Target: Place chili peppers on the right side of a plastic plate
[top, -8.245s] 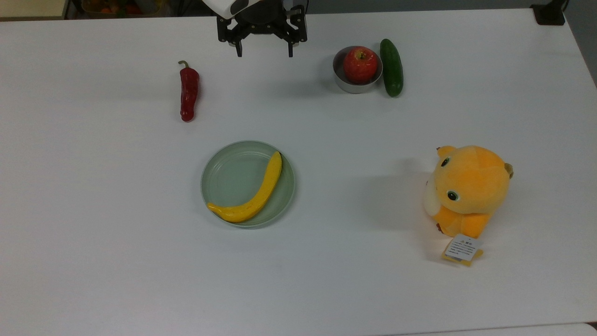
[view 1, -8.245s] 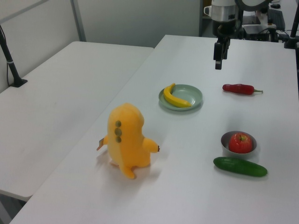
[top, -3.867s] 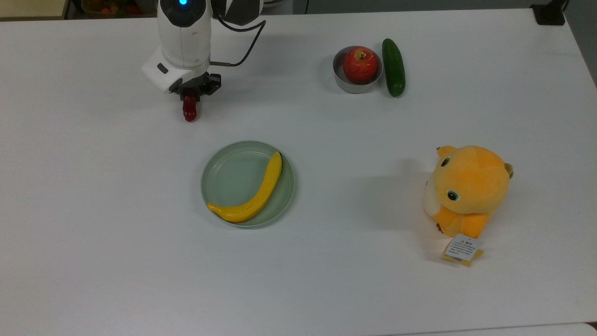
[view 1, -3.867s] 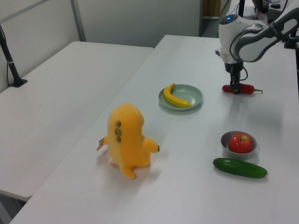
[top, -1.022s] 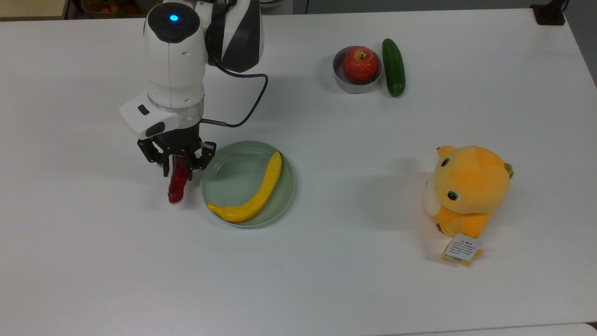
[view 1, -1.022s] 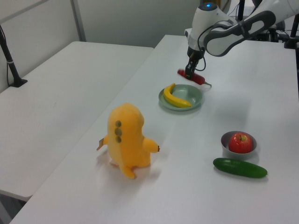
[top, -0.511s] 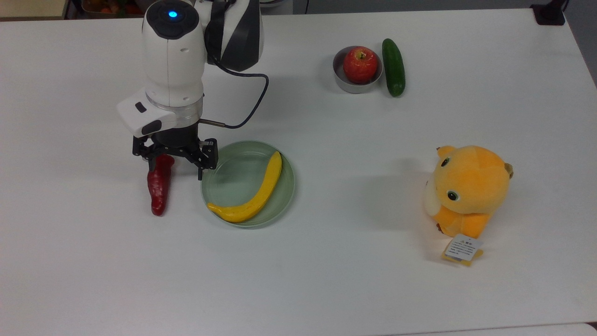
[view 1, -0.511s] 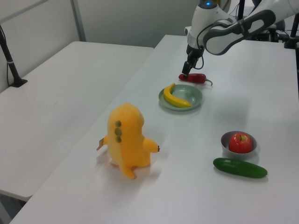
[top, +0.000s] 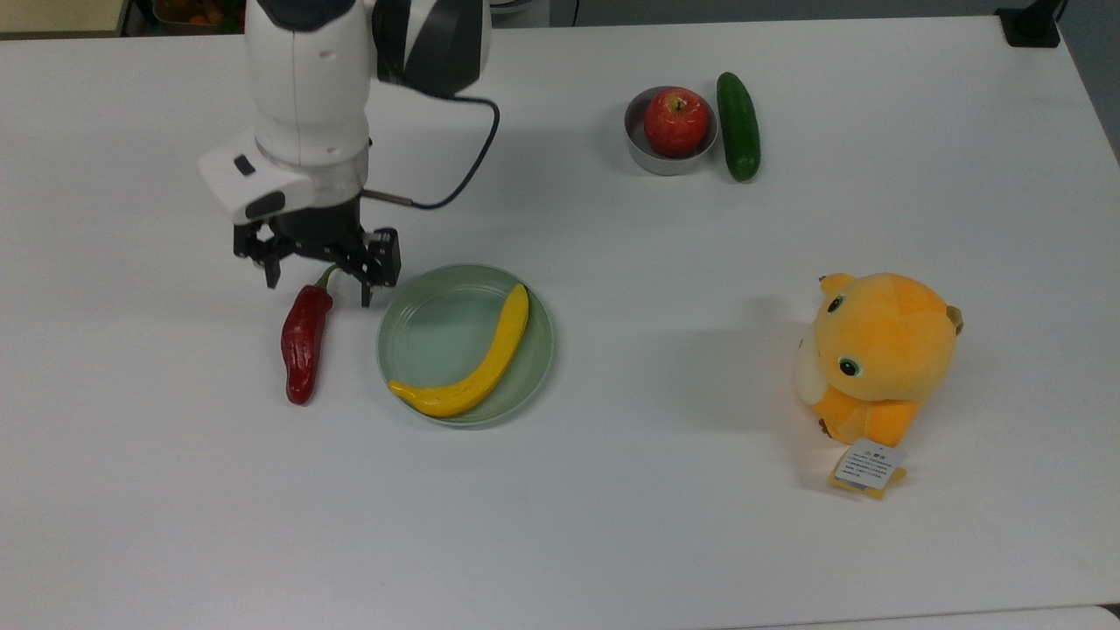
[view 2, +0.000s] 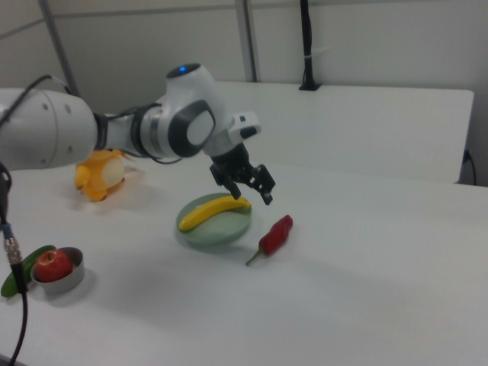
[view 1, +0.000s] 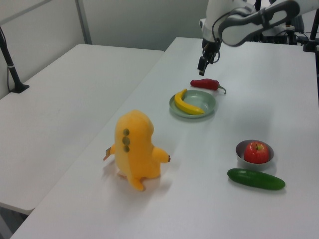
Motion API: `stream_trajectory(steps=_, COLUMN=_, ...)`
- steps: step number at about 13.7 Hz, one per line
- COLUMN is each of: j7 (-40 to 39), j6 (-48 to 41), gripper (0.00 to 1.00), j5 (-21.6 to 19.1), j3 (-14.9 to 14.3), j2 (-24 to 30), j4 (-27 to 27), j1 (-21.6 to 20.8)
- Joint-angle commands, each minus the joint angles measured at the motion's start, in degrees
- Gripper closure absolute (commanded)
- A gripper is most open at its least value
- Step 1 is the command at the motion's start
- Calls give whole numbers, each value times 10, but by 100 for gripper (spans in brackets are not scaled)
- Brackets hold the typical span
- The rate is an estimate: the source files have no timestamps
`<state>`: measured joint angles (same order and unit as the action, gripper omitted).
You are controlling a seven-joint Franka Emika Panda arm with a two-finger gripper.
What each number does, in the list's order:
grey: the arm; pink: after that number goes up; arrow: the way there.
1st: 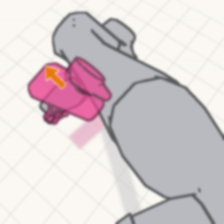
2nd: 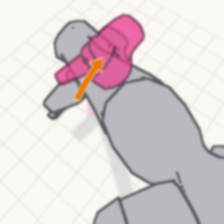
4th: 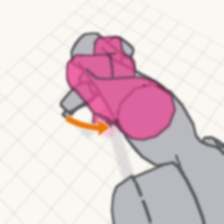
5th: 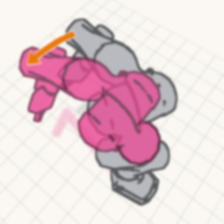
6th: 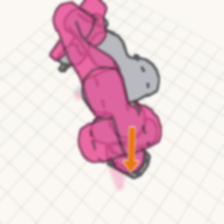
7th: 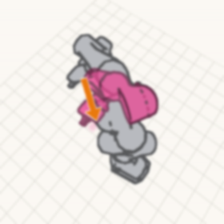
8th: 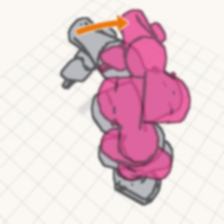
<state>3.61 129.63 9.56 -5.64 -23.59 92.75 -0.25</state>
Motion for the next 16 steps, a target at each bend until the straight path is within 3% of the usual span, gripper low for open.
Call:
stream_trajectory(steps=1, j7=-21, j6=-78, gripper=0, j5=-10, j3=1, j2=83, j4=33, j1=-4)
stream_trajectory(steps=8, j7=-3, j6=-139, gripper=0, j5=-72, j3=-3, j2=194, j4=92, j1=-25)
stream_trajectory(steps=12, j7=9, j6=-148, gripper=0, j5=-85, j3=-4, j2=215, j4=115, j1=-55)
stream_trajectory(steps=16, j7=25, j6=-175, gripper=0, j5=-86, j3=18, j2=217, j4=116, j1=-76)
